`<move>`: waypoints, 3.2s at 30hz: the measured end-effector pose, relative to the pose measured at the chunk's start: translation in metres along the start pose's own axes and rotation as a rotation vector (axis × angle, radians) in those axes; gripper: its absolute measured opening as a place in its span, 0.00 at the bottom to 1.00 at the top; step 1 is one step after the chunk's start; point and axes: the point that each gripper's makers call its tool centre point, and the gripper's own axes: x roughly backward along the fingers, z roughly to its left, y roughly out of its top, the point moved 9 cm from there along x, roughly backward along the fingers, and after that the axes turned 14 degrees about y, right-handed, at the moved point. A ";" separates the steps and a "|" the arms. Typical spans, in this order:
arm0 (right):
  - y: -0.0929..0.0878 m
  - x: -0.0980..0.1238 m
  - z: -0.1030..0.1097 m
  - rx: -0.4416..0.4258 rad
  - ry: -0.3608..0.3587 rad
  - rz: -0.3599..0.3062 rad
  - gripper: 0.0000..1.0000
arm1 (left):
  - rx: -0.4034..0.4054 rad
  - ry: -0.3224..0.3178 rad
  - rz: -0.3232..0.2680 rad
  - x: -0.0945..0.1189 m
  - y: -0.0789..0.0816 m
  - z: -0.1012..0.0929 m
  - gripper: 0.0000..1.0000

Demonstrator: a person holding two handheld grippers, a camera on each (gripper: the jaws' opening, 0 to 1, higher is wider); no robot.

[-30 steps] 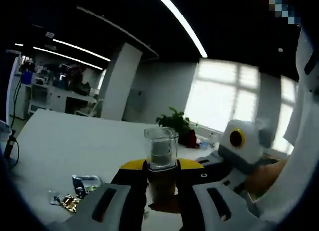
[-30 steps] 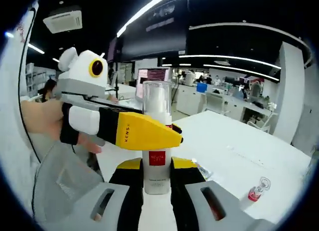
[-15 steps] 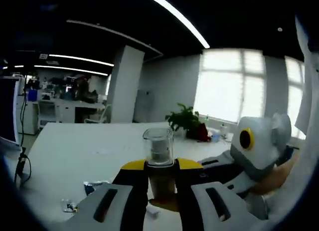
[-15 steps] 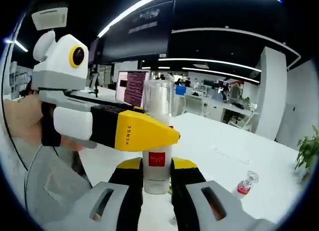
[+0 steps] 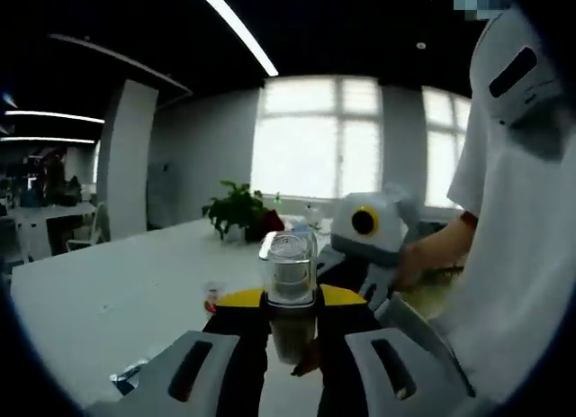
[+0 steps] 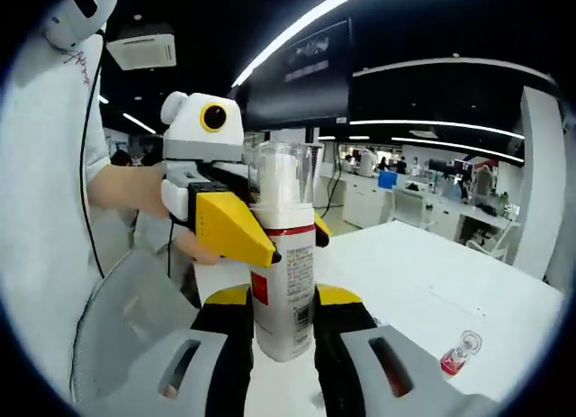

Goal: Arrange the skincare products in the storage area until every visible bottle or jar stands upright without overlapping.

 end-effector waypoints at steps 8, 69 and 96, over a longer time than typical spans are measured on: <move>-0.006 0.019 0.001 0.052 0.111 0.122 0.23 | -0.129 -0.128 0.080 -0.026 -0.002 -0.015 0.15; -0.206 0.031 -0.099 -0.088 0.058 0.296 0.22 | -0.160 -0.251 0.404 -0.186 -0.164 0.043 0.15; -0.214 0.037 -0.138 -0.122 0.055 0.277 0.22 | -0.044 -0.091 0.353 -0.181 -0.170 0.072 0.21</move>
